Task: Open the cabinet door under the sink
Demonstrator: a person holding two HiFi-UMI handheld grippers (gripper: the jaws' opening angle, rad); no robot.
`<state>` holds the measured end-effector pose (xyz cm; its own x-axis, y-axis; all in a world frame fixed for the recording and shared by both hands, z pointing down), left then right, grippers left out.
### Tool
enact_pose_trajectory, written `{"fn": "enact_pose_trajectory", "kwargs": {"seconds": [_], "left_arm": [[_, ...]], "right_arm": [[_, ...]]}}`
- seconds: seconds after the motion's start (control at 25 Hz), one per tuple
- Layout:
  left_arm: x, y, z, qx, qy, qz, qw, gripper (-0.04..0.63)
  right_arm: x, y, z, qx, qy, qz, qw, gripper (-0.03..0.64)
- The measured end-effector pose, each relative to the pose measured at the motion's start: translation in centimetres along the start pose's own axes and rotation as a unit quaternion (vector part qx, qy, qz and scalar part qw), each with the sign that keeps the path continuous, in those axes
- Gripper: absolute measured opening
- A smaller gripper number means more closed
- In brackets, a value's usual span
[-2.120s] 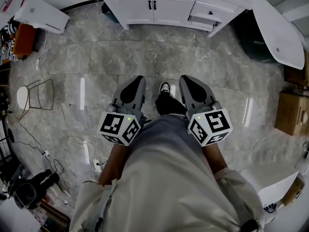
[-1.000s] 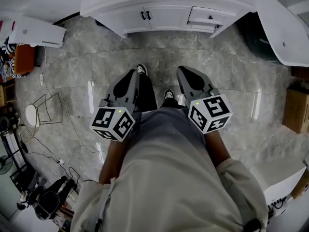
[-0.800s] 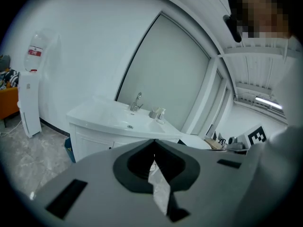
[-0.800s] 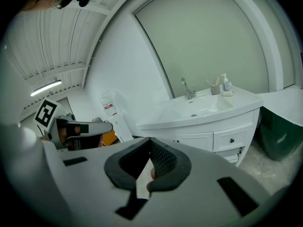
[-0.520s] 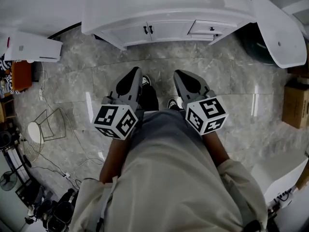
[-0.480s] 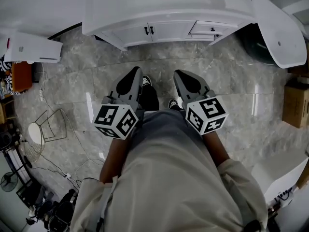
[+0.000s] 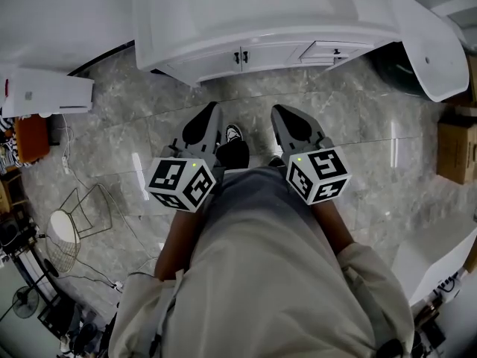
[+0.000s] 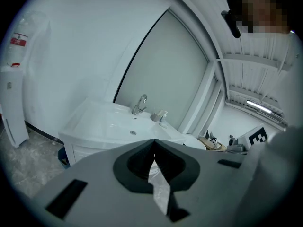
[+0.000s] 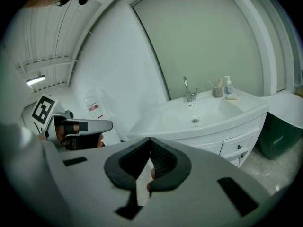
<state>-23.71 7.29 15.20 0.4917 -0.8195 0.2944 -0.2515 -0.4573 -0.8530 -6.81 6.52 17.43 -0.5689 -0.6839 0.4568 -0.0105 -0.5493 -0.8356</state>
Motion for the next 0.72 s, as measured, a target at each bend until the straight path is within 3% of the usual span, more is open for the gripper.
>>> {"fn": "enact_pose_trajectory", "kwargs": {"seconds": [0.44, 0.72], "left_arm": [[0.2, 2.6, -6.3, -0.005, -0.014, 0.025, 0.9996, -0.002], [0.9, 1.5, -8.0, 0.012, -0.013, 0.0, 0.9998, -0.002]], "right_arm": [[6.2, 0.3, -2.4, -0.014, -0.032, -0.007, 0.999, 0.011], [9.2, -1.0, -2.2, -0.025, -0.045, -0.025, 0.998, 0.012]]}}
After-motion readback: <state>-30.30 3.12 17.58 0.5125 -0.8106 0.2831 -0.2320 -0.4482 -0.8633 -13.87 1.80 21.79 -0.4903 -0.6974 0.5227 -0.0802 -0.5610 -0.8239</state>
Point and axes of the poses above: the fingertips, and each gripper's own axes: x forward along the fingers, z to its right, y out of its top, the point moved 5 cm from there along -x, backward along the fingers, and after that the axes turned 3 degrees about -y, right-handed, at the moved point
